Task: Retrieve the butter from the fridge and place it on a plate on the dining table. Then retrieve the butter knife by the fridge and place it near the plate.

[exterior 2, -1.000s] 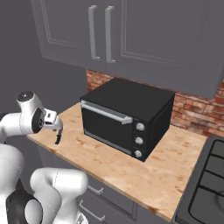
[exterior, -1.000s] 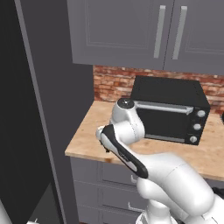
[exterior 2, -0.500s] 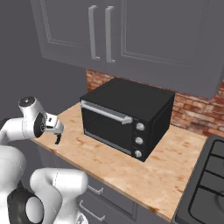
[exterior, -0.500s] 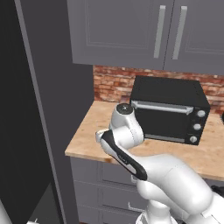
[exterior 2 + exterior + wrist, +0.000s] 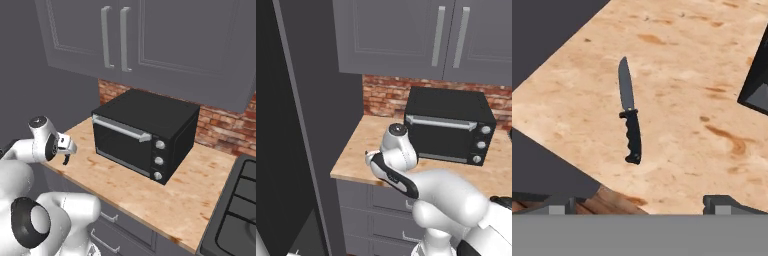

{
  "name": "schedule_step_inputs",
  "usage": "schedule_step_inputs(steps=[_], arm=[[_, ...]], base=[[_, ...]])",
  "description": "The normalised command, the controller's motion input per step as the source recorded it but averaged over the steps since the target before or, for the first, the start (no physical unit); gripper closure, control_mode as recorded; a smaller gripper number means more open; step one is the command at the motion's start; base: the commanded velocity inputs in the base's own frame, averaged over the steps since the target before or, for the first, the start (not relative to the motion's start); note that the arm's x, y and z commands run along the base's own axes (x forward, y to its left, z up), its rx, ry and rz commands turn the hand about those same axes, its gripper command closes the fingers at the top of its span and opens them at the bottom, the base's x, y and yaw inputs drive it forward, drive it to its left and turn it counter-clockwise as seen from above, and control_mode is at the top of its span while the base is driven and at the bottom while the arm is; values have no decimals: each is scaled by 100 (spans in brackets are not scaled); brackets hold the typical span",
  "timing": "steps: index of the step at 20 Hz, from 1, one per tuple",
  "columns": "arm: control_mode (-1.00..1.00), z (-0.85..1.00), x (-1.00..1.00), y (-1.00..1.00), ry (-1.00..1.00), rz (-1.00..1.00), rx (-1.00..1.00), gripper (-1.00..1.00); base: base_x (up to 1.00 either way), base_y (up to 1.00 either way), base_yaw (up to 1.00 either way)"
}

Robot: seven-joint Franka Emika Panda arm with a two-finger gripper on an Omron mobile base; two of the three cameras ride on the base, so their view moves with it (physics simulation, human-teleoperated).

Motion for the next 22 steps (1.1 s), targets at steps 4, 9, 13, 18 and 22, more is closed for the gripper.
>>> schedule_step_inputs(steps=[4,9,13,18,22], arm=[[-100,-16,35,0,0,3,0,-100],[-100,-9,25,4,1,0,0,-100],[-100,-13,20,7,1,0,0,-100],[-100,-17,2,9,5,0,0,-100],[-100,-19,2,6,4,0,0,-100]], base=[[0,0,0],[0,0,0],[0,0,0],[0,0,0],[0,0,0]])
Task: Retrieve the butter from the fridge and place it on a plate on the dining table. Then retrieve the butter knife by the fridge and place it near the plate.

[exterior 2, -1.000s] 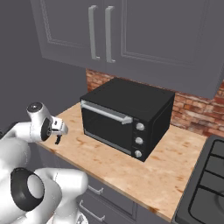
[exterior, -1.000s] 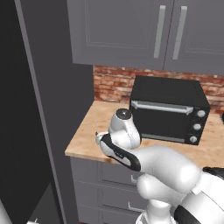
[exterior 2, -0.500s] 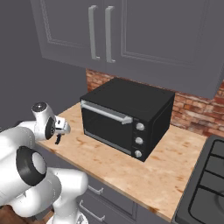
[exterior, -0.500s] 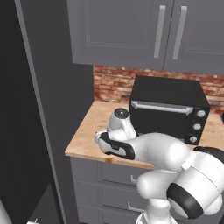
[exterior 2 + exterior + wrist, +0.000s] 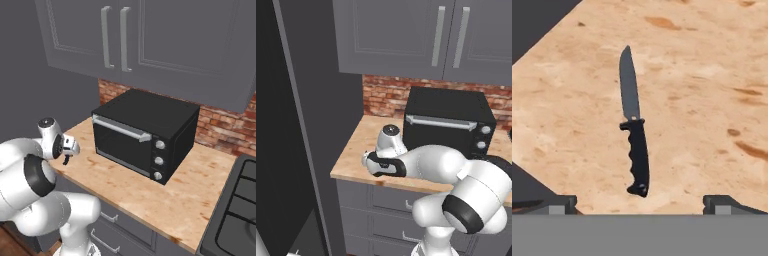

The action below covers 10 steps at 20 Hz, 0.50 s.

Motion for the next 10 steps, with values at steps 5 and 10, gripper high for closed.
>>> schedule_step_inputs(steps=[5,10], arm=[[-100,-21,1,0,3,0,0,-100],[-100,-25,13,1,2,0,0,-100]], base=[[0,0,0],[0,0,0]])
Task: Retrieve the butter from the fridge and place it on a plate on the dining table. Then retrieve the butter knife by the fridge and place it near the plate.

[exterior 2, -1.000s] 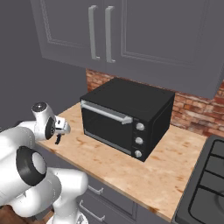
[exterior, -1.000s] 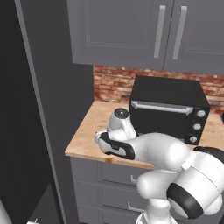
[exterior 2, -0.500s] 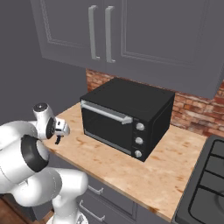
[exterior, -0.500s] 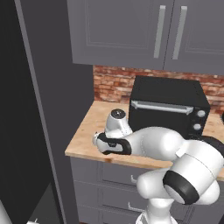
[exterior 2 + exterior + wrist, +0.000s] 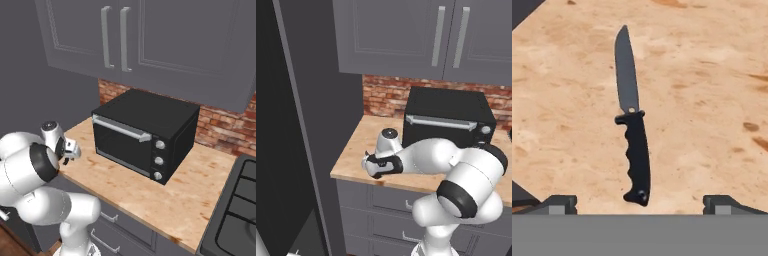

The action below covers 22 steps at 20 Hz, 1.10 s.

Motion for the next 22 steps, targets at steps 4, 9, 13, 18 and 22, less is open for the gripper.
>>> schedule_step_inputs(steps=[4,9,13,18,22], arm=[[-100,-19,16,6,5,0,0,-100],[-100,-16,15,9,6,0,0,-100],[-100,-16,15,10,4,0,0,-100],[-100,-19,19,3,2,0,-1,-100],[-100,-17,9,1,1,0,-8,-100]], base=[[0,0,0],[0,0,0],[0,0,0],[0,0,0],[0,0,0]])
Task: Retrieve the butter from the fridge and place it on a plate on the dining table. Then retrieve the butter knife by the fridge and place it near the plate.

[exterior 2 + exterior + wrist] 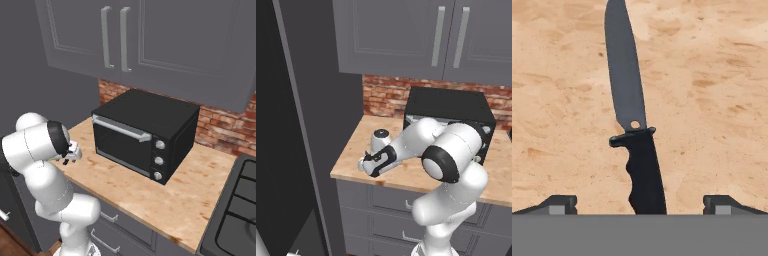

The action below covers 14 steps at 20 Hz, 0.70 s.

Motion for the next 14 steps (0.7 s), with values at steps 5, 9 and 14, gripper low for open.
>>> schedule_step_inputs(steps=[5,9,14], arm=[[-100,-22,0,0,0,0,-11,-100],[-100,-19,0,0,0,0,-4,-100],[-100,-8,0,0,0,0,0,-100]], base=[[0,0,0],[0,0,0],[0,0,0]])
